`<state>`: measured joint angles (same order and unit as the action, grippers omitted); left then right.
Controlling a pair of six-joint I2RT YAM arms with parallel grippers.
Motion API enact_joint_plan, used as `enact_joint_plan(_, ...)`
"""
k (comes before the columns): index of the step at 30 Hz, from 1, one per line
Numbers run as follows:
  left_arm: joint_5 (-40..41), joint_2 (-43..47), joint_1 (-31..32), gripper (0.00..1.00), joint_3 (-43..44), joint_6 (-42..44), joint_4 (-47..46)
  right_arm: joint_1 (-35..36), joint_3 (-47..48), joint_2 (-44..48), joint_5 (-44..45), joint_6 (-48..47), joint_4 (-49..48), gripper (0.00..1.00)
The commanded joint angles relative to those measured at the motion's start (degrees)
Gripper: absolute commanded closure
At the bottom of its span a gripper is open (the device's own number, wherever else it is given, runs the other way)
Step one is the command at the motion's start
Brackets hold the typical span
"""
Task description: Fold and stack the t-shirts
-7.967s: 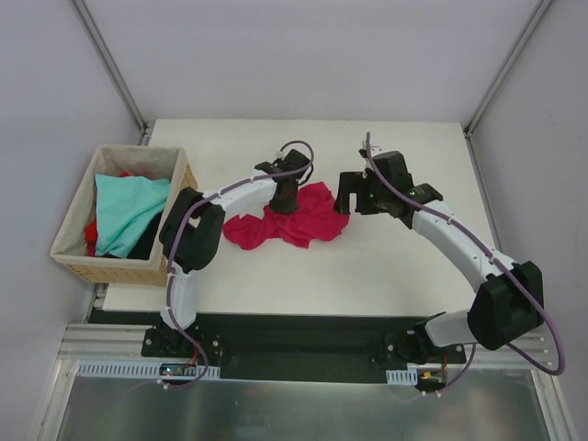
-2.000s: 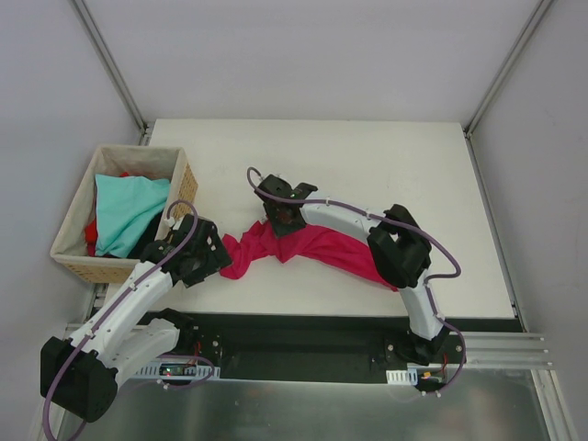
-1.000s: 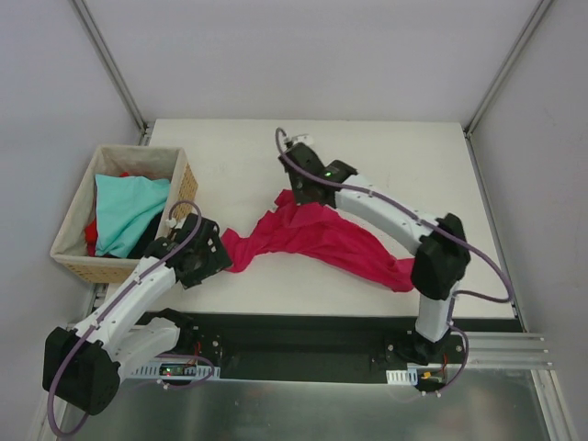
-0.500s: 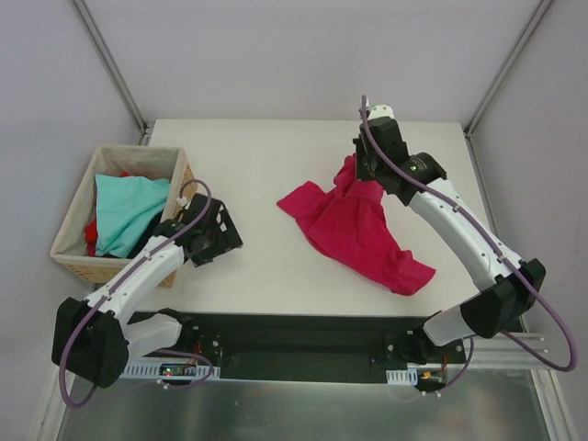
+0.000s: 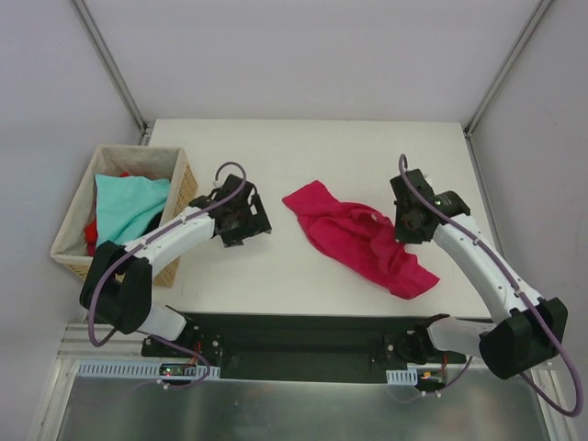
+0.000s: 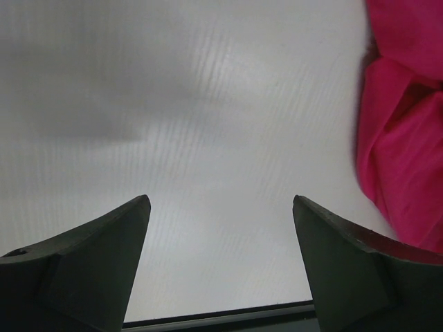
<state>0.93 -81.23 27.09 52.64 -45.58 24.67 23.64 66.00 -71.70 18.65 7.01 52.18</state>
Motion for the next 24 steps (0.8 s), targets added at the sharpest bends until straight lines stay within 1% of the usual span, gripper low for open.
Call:
enact_joint_plan(1,-0.84,-4.36,2.61,0.16,6.14,-2.4,-3.22,-3.24,-2.54,2.53,1.29,8.81,12.06,0.87)
enact_joint_plan(2,-0.84,-6.55,4.09,0.16,6.94,-2.49,-3.48,-6.38,-1.67,2.53,0.51,8.47,12.59,0.72)
enact_joint_plan(3,-0.84,-7.62,4.63,0.16,7.64,-2.58,-3.83,-7.89,-0.36,2.44,-0.54,7.33,12.68,0.45)
enact_joint_plan(4,-2.58,-8.84,5.33,0.17,9.04,-2.67,-4.36,-9.04,4.18,2.36,-3.07,6.28,12.77,0.34)
enact_joint_plan(6,-4.0,-11.75,6.83,0.18,10.02,-2.67,-4.63,-9.58,10.26,1.04,-5.72,3.64,11.46,0.19)
enact_joint_plan(7,-4.09,-12.37,7.27,0.19,10.28,-2.84,-4.8,-9.23,13.95,0.08,-10.78,0.15,9.88,0.17)
enact_joint_plan(8,-4.09,-13.07,7.53,0.19,10.11,-3.02,-4.8,-8.35,20.07,-3.41,-13.88,-1.28,7.52,0.16)
enact_joint_plan(10,-3.48,-13.08,7.63,0.2,8.98,-3.2,-4.89,-6.25,25.3,-7.47,-20.29,-3.57,4.79,0.15)
enact_joint_plan(11,-2.96,-12.38,7.63,0.2,8.36,-3.2,-4.89,-3.19,26.63,-9.92,-20.93,-5.67,-0.19,0.15)
enact_joint_plan(13,-1.81,-11.41,7.54,0.2,7.13,-3.11,-4.8,-0.8,27.34,-17.56,-22.94,-6.48,-4.7,0.15)
enact_joint_plan(14,-1.63,-10.36,7.54,0.2,6.78,-3.02,-4.8,0.43,27.78,-20.29,-24.61,-6.65,-8.9,0.16)
enact_joint_plan(15,-1.46,-9.83,7.54,0.2,6.42,-2.85,-4.8,1.05,28.83,-25.98,-25.5,-6.57,-10.94,0.18)
enact_joint_plan(17,-1.19,-8.16,7.36,0.2,4.93,-2.85,-4.8,2.63,31.11,-31.19,-25.77,-6.74,-14.28,0.19)
enact_joint_plan(19,-1.19,-7.1,7.1,0.2,3.27,-2.85,-4.8,3.52,35.68,-38.56,-26.56,-8.05,-15.88,0.2)
enact_joint_plan(22,-1.19,-4.99,6.48,0.2,0.72,-2.85,-4.71,4.14,42.45,-46.65,-27.17,-8.76,-16.41,0.23)
enact_joint_plan(24,-1.28,-3.15,5.69,0.2,-0.69,-2.93,-4.71,4.22,44.82,-48.96,-26.83,-9.2,-16.5,0.24)
